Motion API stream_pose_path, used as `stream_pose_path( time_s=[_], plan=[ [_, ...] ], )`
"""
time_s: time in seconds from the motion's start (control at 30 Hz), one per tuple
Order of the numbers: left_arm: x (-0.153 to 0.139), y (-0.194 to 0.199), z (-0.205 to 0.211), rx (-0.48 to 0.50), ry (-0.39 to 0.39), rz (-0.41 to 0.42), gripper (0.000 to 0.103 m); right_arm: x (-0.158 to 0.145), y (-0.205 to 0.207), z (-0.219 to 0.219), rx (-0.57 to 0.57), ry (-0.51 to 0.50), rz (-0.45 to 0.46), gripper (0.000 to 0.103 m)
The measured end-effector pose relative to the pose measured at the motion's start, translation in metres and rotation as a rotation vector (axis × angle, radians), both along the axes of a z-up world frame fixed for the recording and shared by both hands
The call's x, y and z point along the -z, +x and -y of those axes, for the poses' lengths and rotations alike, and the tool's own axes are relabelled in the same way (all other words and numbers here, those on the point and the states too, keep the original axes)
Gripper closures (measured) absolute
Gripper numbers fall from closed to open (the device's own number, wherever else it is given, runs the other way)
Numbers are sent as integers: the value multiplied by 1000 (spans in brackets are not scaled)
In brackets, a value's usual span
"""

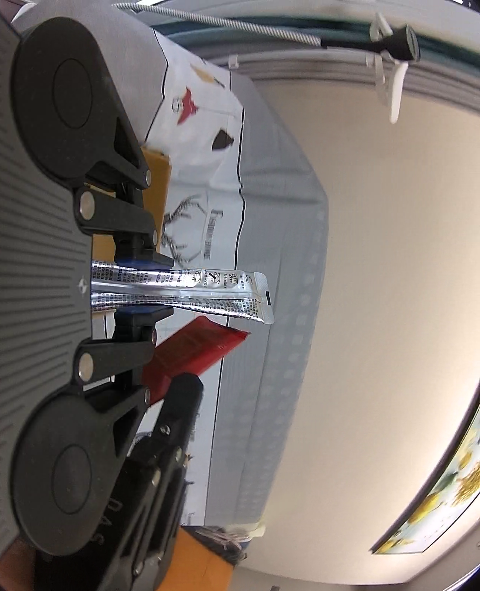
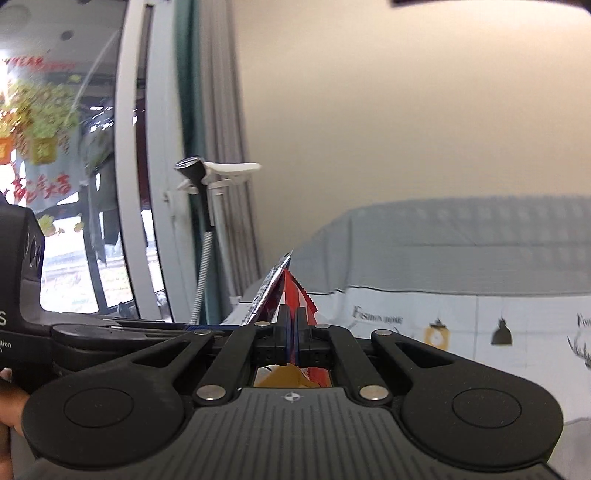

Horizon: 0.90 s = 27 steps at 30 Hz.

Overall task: Organize snacks
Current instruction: 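Carry both packets over the box and open both grippers to drop them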

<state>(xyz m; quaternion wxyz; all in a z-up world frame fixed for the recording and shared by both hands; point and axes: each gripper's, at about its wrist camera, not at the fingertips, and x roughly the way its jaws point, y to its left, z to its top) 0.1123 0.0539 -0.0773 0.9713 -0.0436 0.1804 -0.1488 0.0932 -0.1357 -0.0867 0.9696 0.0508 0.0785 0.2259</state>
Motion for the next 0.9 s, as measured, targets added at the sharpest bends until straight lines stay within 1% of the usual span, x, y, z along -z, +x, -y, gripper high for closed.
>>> stream_pose_path(
  time_s=[0.07, 0.13, 0.23, 0.33, 0.43, 0.6, 0.63, 0.73, 0.87, 0.9],
  plan=[
    [5, 1, -8, -19, -5, 5, 82, -1, 2, -13, -15, -24, 5, 102],
    [12, 5, -13, -34, 7, 1, 82, 3, 7, -21, -21, -43, 0, 102],
    [27, 17, -25, -41, -4, -36, 82, 14, 16, -29, -17, -61, -33, 102],
    [46, 32, -28, -51, -1, -76, 82, 28, 27, -35, 0, -74, -78, 102],
    [69, 51, -29, -54, 3, -128, 82, 48, 45, -41, 17, -87, -139, 102],
    [123, 90, -29, -63, 40, -241, 82, 90, 82, -53, 54, -133, -245, 102],
    [135, 98, -29, -63, 44, -270, 82, 101, 88, -56, 66, -152, -263, 102],
    [164, 112, -33, -64, 44, -340, 82, 136, 99, -70, 124, -264, -306, 102],
    [190, 123, -40, -68, 54, -395, 82, 165, 112, -72, 117, -219, -435, 101],
    [193, 123, -42, -61, 55, -410, 81, 170, 114, -72, 121, -210, -464, 98]
  ],
)
